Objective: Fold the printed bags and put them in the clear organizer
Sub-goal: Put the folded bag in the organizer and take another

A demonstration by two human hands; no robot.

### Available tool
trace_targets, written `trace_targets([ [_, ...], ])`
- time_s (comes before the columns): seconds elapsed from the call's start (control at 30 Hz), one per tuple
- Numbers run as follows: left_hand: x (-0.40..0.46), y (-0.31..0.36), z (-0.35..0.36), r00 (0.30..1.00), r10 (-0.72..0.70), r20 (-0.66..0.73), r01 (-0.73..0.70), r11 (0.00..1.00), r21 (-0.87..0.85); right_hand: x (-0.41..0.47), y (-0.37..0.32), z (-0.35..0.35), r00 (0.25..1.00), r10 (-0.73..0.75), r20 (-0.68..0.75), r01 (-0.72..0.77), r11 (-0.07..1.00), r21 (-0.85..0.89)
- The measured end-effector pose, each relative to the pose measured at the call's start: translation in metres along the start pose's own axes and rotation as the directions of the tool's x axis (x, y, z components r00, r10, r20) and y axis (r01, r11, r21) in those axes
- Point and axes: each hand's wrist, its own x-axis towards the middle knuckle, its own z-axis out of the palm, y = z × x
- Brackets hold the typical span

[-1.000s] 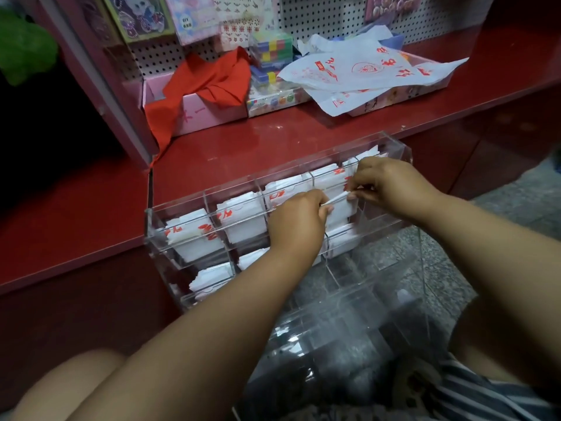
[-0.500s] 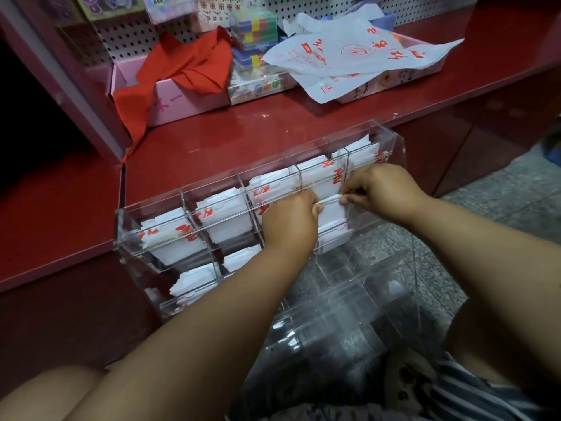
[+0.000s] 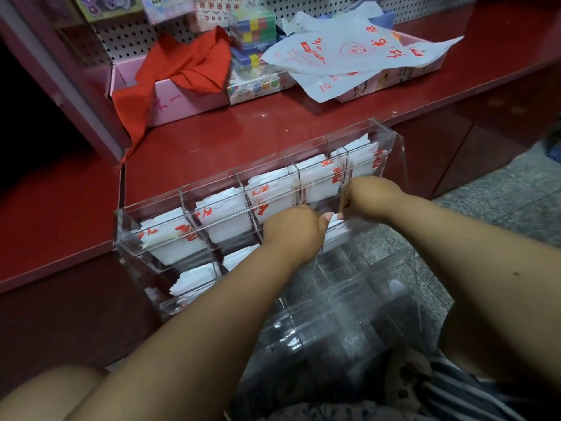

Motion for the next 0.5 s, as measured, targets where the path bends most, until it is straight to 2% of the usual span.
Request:
trace_targets([
  [0.1,-0.006,0.001,-0.008,0.999,0.015,-0.036,-0.018,0.996,-0.084,-0.010,-0.005,-0.015,0.997,-0.045,0.057,0.045,0.999,-0.006],
  [0.2,-0.018,0.004,-0.032,0.974,0.052,-0.219,-0.094,0.978,-0.184,-0.026,-0.012,-0.042,0.995,-0.047,-0.084,0.050,0.998,0.038],
  [0.3,-0.021,-0.004,-0.062,0.869,0.012,-0.495,-0.126,0.972,-0.198,-0.034,-0.018,-0.067,0.945,0.011,-0.326,0.052,0.982,0.184],
  [0.37,-0.014,-0.019,-0.079,0.778,-0.021,-0.628,-0.054,0.993,-0.101,-0.029,-0.021,-0.079,0.900,0.056,-0.433,0.056,0.969,0.241],
  [0.4,-0.008,-0.029,-0.084,0.780,-0.033,-0.625,0.012,0.999,-0.038,-0.023,-0.021,-0.084,0.886,0.060,-0.461,0.061,0.968,0.243],
  [0.43,-0.002,-0.039,-0.086,0.819,-0.059,-0.570,0.076,0.997,0.006,-0.015,-0.021,-0.088,0.877,0.047,-0.478,0.068,0.973,0.220],
  [0.5,0.009,-0.055,-0.086,0.920,-0.146,-0.363,0.162,0.987,0.014,0.008,-0.019,-0.095,0.869,0.020,-0.495,0.076,0.982,0.171],
])
